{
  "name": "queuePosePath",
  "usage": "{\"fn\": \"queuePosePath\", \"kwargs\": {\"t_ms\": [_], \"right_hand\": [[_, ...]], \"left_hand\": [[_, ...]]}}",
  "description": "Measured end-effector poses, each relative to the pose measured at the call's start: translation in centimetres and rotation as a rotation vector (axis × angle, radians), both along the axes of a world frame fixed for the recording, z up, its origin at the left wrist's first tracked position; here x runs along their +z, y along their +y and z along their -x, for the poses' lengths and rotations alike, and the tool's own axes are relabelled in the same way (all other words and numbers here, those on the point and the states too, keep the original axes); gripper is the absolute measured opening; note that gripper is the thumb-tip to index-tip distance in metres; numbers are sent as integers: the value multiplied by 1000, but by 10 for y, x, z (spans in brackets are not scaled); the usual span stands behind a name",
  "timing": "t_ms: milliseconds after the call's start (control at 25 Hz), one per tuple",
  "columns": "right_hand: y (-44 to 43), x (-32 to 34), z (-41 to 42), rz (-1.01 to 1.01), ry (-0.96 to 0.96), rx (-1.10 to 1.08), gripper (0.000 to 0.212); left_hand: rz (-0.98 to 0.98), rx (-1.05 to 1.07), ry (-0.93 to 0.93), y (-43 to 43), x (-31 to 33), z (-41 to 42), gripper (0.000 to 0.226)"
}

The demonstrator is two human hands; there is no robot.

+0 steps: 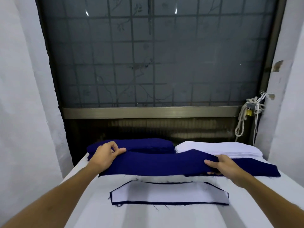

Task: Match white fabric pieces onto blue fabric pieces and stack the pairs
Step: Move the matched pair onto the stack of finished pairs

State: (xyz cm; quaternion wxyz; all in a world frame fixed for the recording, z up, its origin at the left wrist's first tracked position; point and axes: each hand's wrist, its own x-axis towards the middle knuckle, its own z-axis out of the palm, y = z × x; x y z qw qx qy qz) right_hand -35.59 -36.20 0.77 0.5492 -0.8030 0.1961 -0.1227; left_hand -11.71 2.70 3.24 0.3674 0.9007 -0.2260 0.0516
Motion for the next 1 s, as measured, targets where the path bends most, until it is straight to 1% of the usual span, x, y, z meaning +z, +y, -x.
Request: {"fn": "queuePosePath", "kwargs": {"t_ms": [80, 160, 280, 400, 480, 560, 640, 720, 760, 880, 920, 1000], "right_hand": [[0, -15, 15, 50, -3, -112, 29], [0, -34, 26, 64, -7, -218, 34], [2, -64, 37, 169, 17, -315, 32], [5, -86, 46, 316, 78, -413, 28], [7, -96, 48, 418, 122, -443, 30], [9, -104, 48, 521, 148, -459, 28], [12, -110, 48, 562, 121, -469, 23], [11, -112, 48, 577, 112, -472, 22], [10, -113, 49, 584, 110, -471, 23], [10, -114, 51, 590, 80, -479, 21], [10, -114, 51, 587, 66, -477, 20], [10, -114, 52, 570, 39, -467, 19]], "left_hand": [[10, -1, 25, -6, -18, 10, 33], [51, -22, 77, -12, -35, 17, 34], [81, -12, 154, -20, -61, 24, 32], [159, 79, 178, -26, -85, 30, 24], [239, 154, 149, -26, -101, 36, 18], [280, 211, 122, -26, -117, 44, 17], [311, 213, 99, -22, -129, 49, 19], [364, 173, 119, -21, -133, 51, 18], [385, 141, 136, -19, -133, 52, 22], [379, 59, 114, -17, -135, 52, 49], [376, 50, 102, -17, -136, 51, 54], [383, 60, 70, -15, -137, 49, 56]]}}
